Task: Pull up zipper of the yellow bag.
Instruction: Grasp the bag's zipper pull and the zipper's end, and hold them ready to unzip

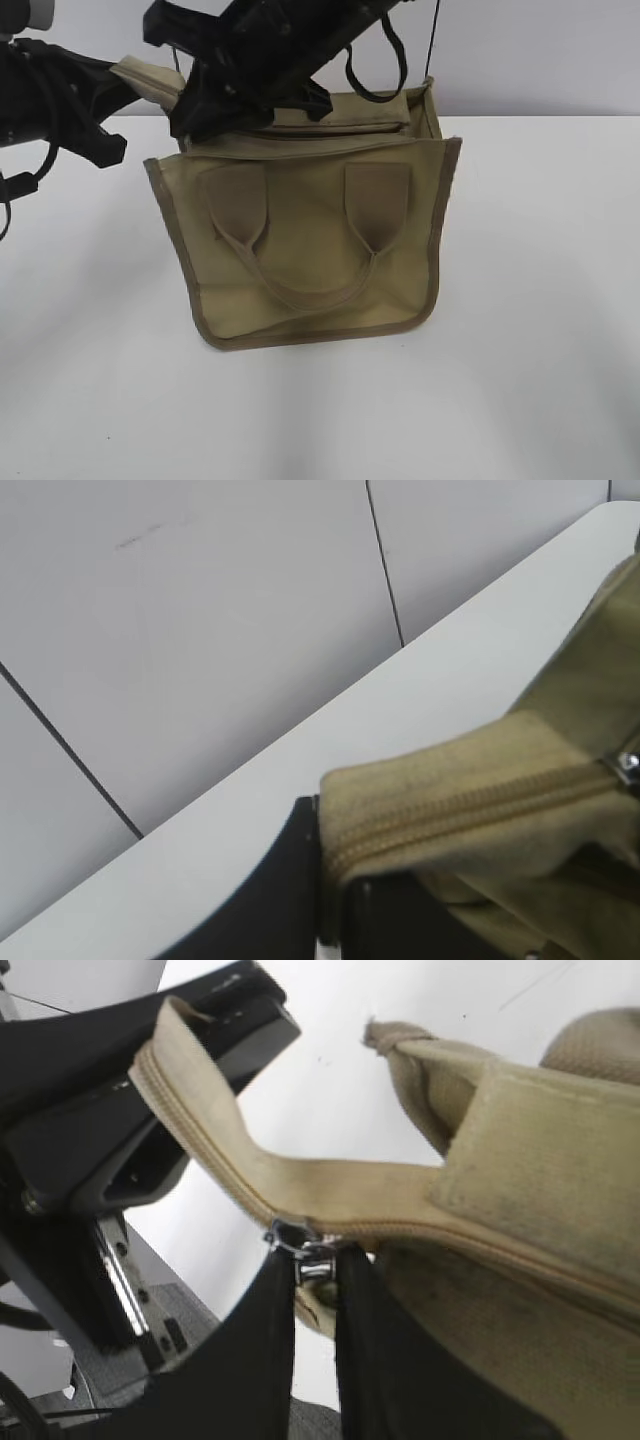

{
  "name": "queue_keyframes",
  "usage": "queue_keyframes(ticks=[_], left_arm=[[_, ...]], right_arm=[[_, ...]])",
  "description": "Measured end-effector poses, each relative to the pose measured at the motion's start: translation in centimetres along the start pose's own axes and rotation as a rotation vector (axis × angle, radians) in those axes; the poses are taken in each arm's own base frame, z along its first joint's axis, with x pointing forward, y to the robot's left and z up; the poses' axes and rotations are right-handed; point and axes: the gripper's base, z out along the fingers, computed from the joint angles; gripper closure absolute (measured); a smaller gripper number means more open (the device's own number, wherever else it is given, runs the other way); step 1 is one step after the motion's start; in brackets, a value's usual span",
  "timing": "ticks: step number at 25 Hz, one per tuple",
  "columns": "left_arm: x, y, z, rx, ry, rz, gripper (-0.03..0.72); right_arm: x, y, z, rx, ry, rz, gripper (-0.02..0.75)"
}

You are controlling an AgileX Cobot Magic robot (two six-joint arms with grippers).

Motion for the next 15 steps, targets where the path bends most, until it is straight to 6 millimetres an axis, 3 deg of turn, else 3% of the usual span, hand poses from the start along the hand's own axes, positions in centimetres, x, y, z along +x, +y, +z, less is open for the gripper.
queue_keyframes(ticks=[7,15], left_arm=[[0.0,0.0,0.0,0.002,0.002,0.004,0.687],[0.2,0.0,0.0,-0.009,0.020,-0.010,0.687]], right_arm=[[-0.5,-0.9,-2.1,-0.002,0.019,0.000,0.673],[-0.1,-1.4,-2.6,-0.008,0.098,-0.052,0.673]])
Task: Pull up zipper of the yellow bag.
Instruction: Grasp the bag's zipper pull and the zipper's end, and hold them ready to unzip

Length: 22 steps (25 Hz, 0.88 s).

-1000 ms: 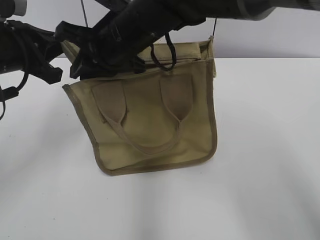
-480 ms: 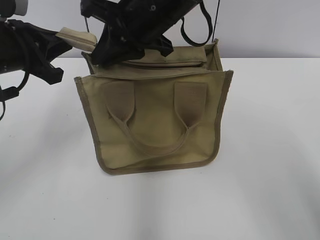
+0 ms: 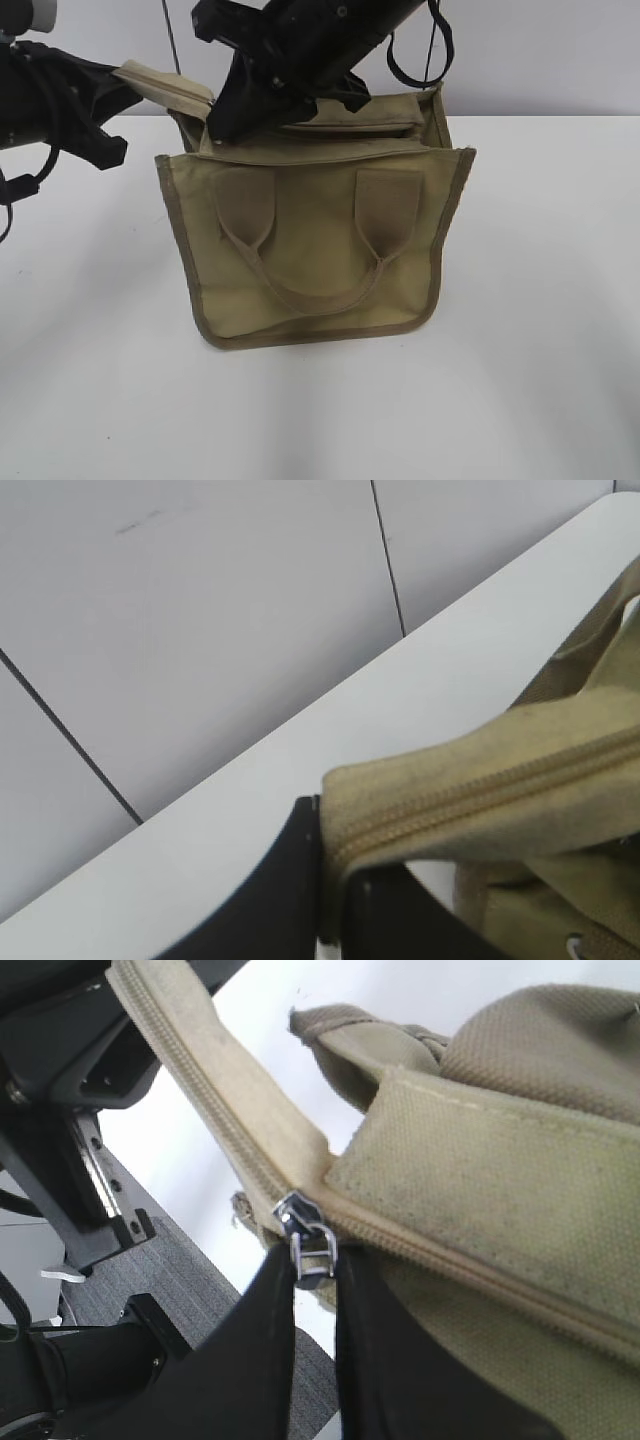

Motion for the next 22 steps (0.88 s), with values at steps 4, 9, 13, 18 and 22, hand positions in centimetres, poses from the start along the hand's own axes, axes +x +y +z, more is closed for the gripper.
queue_keyframes(ticks=[4,9,13,18,22], left_arm=[[0.1,0.0,0.0,-0.005,0.015,-0.003,0.687],[0.1,-0.2,0.1,0.000,0.018,-0.002,0.687],[0.0,-0.3,0.1,-0.002,0.017,-0.010,0.687],[0.4,0.1,0.0,-0.027,0.051,-0.034,0.687],[0.5,0.2,0.0,-0.038,0.067,-0.047,0.687]], right_arm=[[0.0,-0.2,-0.1,0.004,0.007,0.019,0.673],[-0.2,-1.1,-0.9,0.003,0.022,0.058,0.673],[-0.3,-1.6,-1.3,0.005,0.019,0.088,0.673],[-0.1,-2.2,-1.7,0.025,0.062,0.073,0.673],[0.0,-2.1,-1.9,-0.018,0.074,0.039,0.673]])
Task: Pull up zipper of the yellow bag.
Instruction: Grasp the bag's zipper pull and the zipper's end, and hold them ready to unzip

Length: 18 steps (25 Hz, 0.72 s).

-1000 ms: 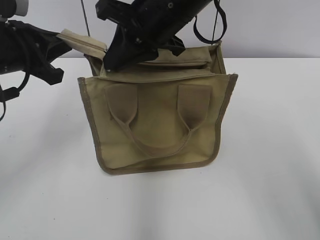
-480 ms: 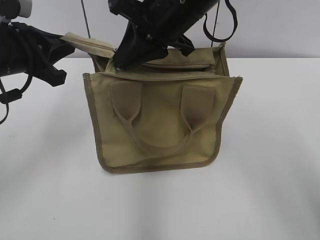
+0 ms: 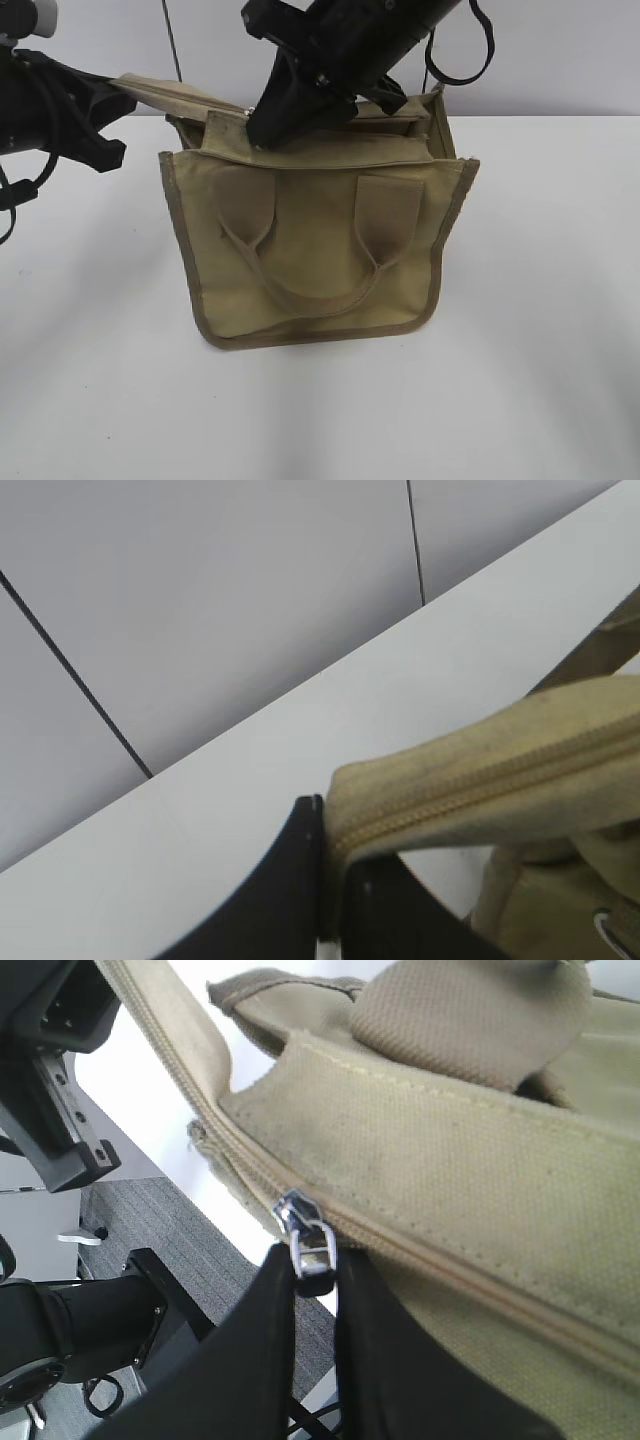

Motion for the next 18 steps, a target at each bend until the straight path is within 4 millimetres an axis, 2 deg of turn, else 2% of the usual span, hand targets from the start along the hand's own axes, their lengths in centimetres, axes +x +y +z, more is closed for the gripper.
queue_keyframes(ticks=[5,11,18], left_arm=[[0.0,0.0,0.0,-0.001,-0.002,-0.004,0.687],[0.1,0.1,0.0,-0.011,0.008,-0.024,0.687],[0.1,0.1,0.0,-0.014,0.010,-0.029,0.687]], right_arm=[[0.0,-0.1,0.0,0.016,0.003,0.006,0.675],[0.4,-1.0,-0.4,0.130,0.038,0.014,0.675],[0.1,-2.6,-3.8,0.187,-0.015,0.037,0.675]])
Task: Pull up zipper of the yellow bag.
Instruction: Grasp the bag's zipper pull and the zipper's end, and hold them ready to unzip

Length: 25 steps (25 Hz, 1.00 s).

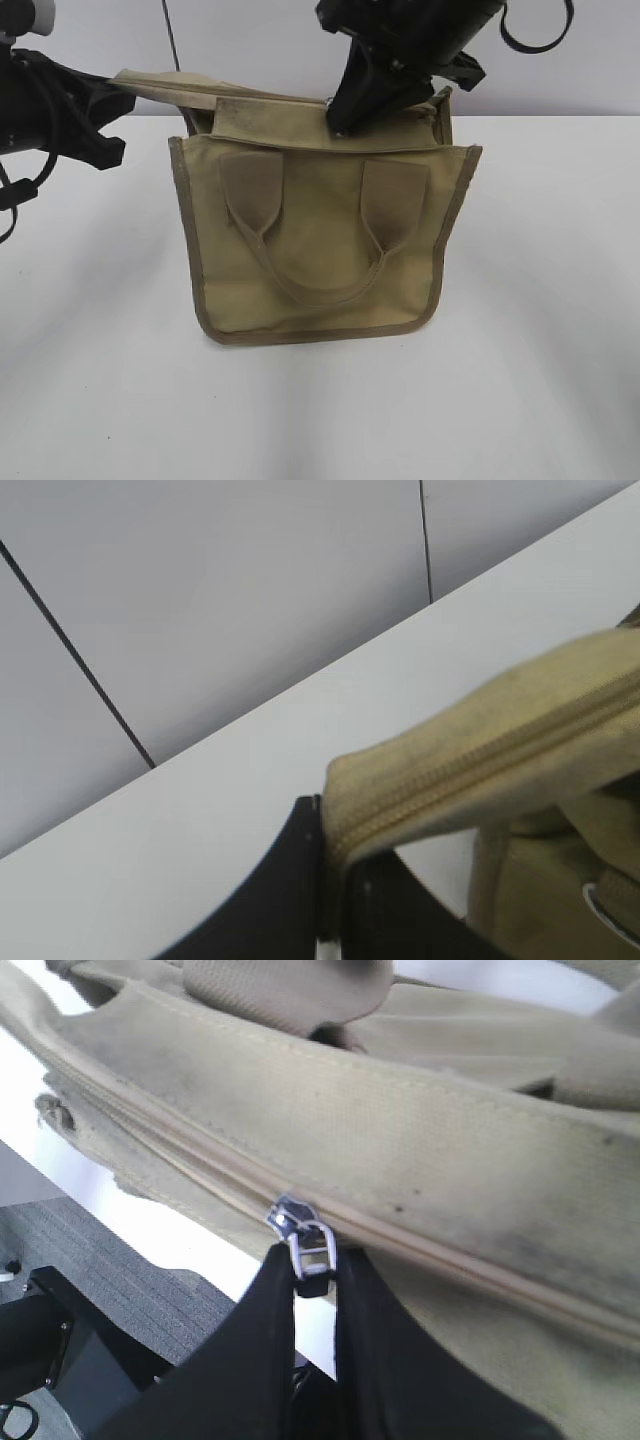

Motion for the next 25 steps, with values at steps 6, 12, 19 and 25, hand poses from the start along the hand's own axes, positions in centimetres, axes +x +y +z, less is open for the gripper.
queue_keyframes(ticks=[6,12,19,25], left_arm=[[-0.1,-0.1,0.0,0.005,-0.014,0.000,0.687],[-0.1,0.1,0.0,-0.005,-0.013,-0.018,0.687],[0.0,0.6,-0.1,-0.021,-0.018,-0.027,0.687],[0.0,0.6,-0.1,-0.020,-0.022,-0.027,0.686]], right_arm=[[-0.3,-2.6,-2.1,0.047,-0.027,0.046,0.675],[-0.3,-4.3,-3.3,0.099,-0.038,0.060,0.675],[-0.2,-4.9,-4.3,0.127,-0.054,0.063,0.675],[-0.2,-5.1,-4.3,0.141,-0.053,0.061,0.677]])
